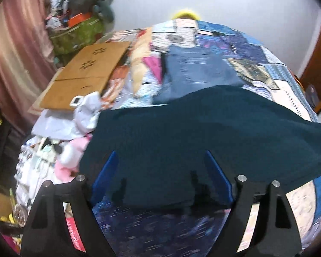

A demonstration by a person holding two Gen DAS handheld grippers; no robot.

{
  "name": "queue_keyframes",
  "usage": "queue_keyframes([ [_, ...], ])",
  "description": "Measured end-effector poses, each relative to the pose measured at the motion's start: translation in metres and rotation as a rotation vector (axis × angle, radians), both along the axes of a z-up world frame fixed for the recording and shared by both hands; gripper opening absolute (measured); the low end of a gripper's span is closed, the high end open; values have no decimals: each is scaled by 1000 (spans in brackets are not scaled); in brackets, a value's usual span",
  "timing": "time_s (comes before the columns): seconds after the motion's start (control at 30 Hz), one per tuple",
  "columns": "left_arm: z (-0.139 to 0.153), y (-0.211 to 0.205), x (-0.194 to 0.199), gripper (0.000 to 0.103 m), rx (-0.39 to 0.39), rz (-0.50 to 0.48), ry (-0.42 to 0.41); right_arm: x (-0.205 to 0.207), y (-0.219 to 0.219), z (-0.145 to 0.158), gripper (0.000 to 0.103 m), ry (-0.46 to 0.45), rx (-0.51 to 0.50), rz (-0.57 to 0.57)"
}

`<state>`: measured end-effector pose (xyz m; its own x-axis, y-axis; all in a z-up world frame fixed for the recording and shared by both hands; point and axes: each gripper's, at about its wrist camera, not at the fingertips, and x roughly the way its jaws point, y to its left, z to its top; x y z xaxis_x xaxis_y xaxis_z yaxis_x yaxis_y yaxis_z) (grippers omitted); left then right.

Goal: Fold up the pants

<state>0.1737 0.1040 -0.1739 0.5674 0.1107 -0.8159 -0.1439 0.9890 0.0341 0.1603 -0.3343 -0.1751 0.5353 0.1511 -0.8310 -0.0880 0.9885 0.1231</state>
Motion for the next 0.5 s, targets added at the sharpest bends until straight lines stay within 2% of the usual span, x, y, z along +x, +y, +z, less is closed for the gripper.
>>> queue_keyframes([
  [0.17,-9,-47,24,84,7,-88,29,-15,-43,8,72,-26,26,-126],
  [0.37,-33,-91,42,85,16,-164,90,-16,-91,7,72,-27,110,-278],
  [0.5,-37,-107,43,90,102,-155,60,-7,-115,0,72,-15,188,-357],
])
